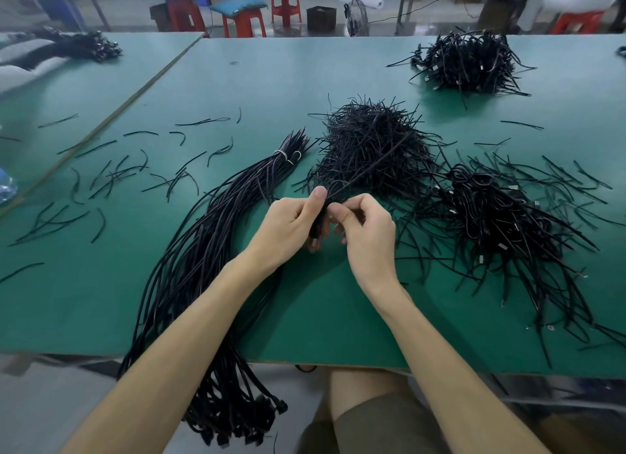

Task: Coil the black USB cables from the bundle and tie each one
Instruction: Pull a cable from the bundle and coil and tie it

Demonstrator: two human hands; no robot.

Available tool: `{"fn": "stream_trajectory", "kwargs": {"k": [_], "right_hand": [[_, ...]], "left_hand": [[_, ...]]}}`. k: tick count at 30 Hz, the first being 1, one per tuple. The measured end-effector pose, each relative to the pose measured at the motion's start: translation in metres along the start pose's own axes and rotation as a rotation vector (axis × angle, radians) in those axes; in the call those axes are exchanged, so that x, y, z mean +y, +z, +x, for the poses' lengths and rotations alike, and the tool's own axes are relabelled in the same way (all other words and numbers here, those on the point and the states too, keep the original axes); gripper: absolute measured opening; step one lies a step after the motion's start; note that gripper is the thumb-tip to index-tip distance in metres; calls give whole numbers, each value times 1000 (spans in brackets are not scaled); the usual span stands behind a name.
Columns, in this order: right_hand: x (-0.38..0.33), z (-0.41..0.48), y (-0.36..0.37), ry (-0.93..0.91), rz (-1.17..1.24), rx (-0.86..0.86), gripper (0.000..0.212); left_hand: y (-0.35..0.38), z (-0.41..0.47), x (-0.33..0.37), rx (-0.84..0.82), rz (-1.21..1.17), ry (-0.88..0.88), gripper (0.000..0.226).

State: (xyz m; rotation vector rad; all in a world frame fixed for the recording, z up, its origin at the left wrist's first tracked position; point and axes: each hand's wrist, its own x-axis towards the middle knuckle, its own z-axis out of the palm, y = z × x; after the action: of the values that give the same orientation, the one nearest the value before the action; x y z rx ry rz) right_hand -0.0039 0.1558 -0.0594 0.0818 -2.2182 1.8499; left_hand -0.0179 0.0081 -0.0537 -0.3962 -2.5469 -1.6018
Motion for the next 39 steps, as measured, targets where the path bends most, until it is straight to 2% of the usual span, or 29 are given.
{"fn": "stream_trajectory", "kwargs": {"k": [4,6,12,14,16,19,22,26,30,32,35,39], "right_hand": [[-2,2,-1,33,20,-18,22],[-3,2,-1,28,54,-43,22],[-8,-1,-2,-29,170,-132,25],[-9,-1,-2,-28,194,-163,25],[-11,-1,-1,-11,235,-185,26],[-12,-1,0,32,312,-205,25],[-11,-1,-2,41,349,-188,22],[-9,1,-1,105,414,-133,22],[-10,1,-3,206,555,-163,13],[-12,1,-3,231,593,-181,13],[-14,2,-5,305,683,-180,24],[-15,4,-11,352,742,-243,34]], "left_hand": [[0,0,1,-23,-50,-17,88],[-1,0,2,12,-82,-23,85],[-7,4,4,198,-96,37,35],[-8,4,5,134,-165,-50,33],[-8,3,10,-57,-383,-157,50],[-13,1,13,-205,-582,-146,49],[-17,2,9,-217,-676,-87,42],[-18,3,9,-170,-705,-144,42],[-16,2,4,-185,-698,-147,23],[-16,2,6,-195,-715,-134,33],[-17,0,9,-276,-768,-100,48],[-17,-1,6,-319,-661,-52,42]]}}
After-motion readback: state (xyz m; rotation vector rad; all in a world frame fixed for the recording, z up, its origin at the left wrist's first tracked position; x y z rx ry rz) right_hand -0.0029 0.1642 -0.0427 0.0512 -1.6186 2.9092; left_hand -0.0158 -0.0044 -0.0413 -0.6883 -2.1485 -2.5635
